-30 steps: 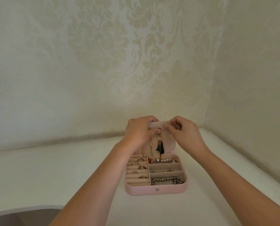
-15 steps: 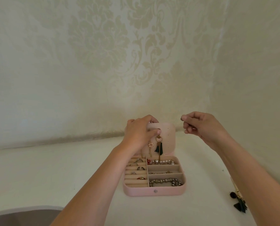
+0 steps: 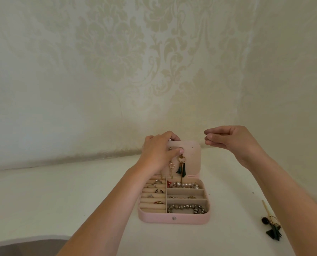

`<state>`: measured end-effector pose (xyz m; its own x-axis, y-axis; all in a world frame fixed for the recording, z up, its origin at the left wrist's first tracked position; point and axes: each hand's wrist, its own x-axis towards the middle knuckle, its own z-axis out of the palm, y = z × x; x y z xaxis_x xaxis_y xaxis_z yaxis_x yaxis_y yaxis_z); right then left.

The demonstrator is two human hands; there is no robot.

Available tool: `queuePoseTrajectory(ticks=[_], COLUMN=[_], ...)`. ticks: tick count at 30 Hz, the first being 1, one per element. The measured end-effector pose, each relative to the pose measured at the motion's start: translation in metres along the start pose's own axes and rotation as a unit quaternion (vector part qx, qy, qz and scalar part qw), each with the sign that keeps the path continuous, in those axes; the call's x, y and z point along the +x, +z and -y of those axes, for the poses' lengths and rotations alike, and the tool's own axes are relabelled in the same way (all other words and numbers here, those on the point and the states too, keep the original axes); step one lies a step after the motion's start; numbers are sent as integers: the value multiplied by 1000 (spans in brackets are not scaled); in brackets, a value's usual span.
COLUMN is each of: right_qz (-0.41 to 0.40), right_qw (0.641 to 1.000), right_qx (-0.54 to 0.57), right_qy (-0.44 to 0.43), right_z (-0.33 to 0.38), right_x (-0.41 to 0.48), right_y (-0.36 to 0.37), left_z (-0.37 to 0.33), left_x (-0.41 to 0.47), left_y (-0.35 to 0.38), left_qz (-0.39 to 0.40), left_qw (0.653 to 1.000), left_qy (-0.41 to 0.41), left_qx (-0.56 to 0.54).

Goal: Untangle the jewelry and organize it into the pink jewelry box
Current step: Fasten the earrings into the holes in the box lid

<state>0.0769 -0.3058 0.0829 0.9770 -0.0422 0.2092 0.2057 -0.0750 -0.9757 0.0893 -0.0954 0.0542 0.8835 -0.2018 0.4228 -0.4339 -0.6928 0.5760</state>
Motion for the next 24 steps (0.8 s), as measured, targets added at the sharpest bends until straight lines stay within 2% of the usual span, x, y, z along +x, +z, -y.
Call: queuePoseTrajectory(ticks=[11,15,18,24], right_qz=[-5,22,71,145], right_qw=[999,997,988,953], right_qx=[-33,-77,-134,-229], right_qy=[-21,-21,12,133], right_z=[4,4,12,19], right_x=[-2,3,12,27], right_y=[8,18,28,47], left_z=[-3,-5,-8,-13], left_x=[-5,-11,-13,-14], left_y=[0,0,-1,-3], left_qz=[-24,-36,-38,-37], left_qw=[1000,999,999,999], left_qy=[19,17,6,2], left_qx=[6,0,4,10])
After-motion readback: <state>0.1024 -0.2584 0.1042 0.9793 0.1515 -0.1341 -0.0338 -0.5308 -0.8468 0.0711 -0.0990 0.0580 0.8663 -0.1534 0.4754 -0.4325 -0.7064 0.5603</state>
